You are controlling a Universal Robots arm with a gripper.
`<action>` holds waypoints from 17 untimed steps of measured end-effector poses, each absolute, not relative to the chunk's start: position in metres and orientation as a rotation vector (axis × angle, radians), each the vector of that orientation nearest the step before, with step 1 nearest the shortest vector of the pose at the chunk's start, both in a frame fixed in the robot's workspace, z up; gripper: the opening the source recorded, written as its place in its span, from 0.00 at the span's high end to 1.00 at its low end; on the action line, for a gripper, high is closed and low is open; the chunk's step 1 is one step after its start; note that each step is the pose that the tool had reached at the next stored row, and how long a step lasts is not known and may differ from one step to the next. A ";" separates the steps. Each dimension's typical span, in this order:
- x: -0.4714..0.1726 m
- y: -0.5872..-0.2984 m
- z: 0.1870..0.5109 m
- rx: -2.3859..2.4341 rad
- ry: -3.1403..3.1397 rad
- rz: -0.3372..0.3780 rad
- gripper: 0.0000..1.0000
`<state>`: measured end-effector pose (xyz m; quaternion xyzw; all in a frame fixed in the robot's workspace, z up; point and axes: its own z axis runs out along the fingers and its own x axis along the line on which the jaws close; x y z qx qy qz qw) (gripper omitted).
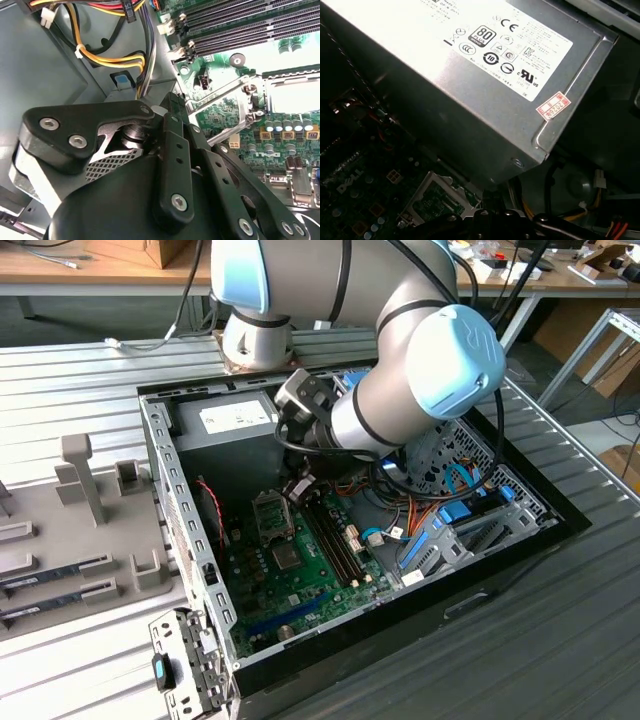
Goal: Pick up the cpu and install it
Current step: 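Close the cpu cover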
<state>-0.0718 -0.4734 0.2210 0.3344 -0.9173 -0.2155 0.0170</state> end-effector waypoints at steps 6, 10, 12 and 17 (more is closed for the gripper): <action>-0.072 -0.476 0.222 1.044 -2.849 -0.703 0.89; -0.070 -0.476 0.221 1.044 -2.847 -0.717 0.89; -0.068 -0.477 0.220 1.042 -2.844 -0.725 0.89; -0.060 -0.476 0.211 1.037 -2.836 -0.736 0.89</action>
